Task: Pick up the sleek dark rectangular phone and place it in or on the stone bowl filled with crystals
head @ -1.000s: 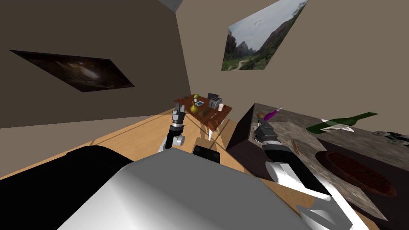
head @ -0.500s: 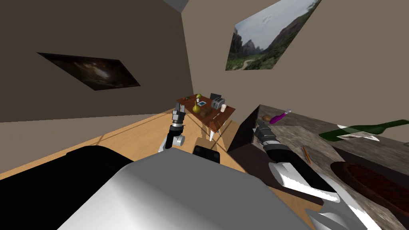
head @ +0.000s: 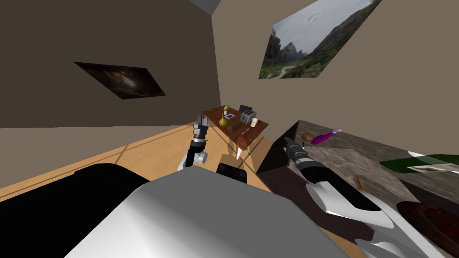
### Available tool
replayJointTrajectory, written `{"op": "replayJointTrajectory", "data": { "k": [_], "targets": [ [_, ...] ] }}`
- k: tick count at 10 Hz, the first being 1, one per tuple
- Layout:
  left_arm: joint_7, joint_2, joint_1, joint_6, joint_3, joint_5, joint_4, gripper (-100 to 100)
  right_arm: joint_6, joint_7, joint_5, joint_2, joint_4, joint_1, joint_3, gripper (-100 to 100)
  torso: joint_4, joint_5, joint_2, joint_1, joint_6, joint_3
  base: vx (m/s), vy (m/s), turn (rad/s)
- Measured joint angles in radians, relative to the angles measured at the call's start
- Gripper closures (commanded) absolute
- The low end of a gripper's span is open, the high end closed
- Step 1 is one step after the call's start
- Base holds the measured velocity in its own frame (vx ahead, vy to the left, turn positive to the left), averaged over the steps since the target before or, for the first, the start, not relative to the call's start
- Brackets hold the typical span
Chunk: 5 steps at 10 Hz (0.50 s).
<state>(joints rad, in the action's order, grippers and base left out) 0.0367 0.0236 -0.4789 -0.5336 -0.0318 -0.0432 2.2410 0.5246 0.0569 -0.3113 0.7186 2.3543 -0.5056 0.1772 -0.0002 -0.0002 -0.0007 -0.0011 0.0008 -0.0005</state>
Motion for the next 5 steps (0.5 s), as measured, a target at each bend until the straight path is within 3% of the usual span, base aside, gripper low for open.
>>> {"op": "replayJointTrajectory", "data": {
  "k": [2, 5],
  "targets": [
    [0.0, 0.0, 0.0, 0.0, 0.0, 0.0, 0.0, 0, 0.048, -0.004, -0.025, 0.043, -0.002, -0.01, -0.003, -100, 0.0, 0.0, 0.0, -0.001, 0.0, 0.0, 0.012, -0.018, 0.046],
    [0.0, 0.0, 0.0, 0.0, 0.0, 0.0, 0.0, 0, 0.122, -0.007, -0.047, 0.086, -0.002, 0.0, -0.012, -100, 0.0, 0.0, 0.001, 0.0, 0.0, 0.0, 0.016, -0.025, 0.156]
  ]
}}
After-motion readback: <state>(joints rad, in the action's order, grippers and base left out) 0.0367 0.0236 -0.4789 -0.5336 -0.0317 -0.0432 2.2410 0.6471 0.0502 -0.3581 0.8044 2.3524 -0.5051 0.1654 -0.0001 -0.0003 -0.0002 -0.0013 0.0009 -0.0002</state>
